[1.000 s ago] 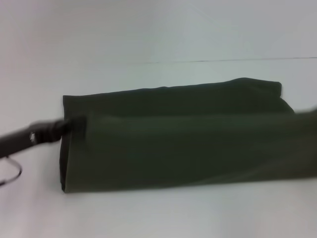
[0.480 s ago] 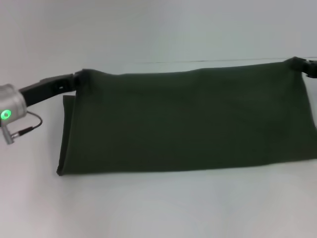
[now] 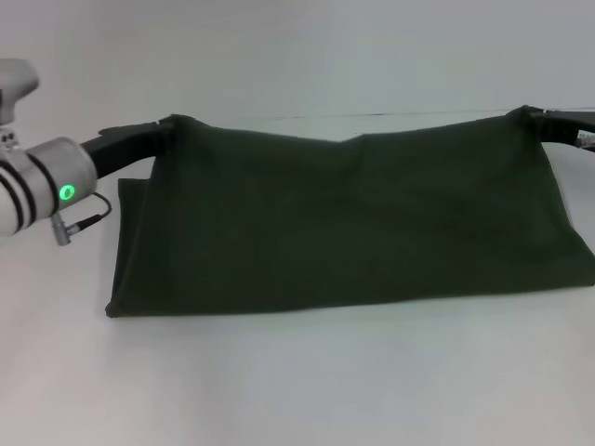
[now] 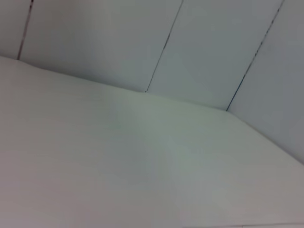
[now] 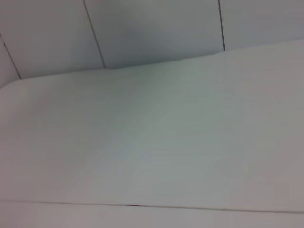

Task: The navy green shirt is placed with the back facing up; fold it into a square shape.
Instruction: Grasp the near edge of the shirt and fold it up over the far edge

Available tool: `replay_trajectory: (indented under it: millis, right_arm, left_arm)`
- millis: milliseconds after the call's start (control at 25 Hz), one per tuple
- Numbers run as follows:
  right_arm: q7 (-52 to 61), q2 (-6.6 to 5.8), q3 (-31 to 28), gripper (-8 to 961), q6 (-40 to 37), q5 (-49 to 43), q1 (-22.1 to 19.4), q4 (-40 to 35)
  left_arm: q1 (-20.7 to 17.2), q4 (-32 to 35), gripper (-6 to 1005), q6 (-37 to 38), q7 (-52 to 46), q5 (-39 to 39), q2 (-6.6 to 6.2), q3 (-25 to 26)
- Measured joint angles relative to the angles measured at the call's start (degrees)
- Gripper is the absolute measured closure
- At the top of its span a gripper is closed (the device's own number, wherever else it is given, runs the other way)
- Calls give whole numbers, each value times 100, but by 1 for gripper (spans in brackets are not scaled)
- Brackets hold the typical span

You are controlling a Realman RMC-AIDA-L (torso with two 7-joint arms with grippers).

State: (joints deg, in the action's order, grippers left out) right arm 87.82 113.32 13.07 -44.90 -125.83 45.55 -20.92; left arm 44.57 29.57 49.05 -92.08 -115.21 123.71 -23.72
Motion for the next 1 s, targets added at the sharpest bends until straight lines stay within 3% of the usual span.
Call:
replay_trajectory:
  millis: [320, 1000]
  right_arm:
    - [-205, 73, 17, 927, 79, 216, -53, 14]
    - [-218, 50, 20, 912, 233, 297, -20, 28]
  left_arm:
    - [80, -177, 943, -318, 200, 113, 15, -119]
    - [55, -170, 937, -648, 366, 315, 0, -91]
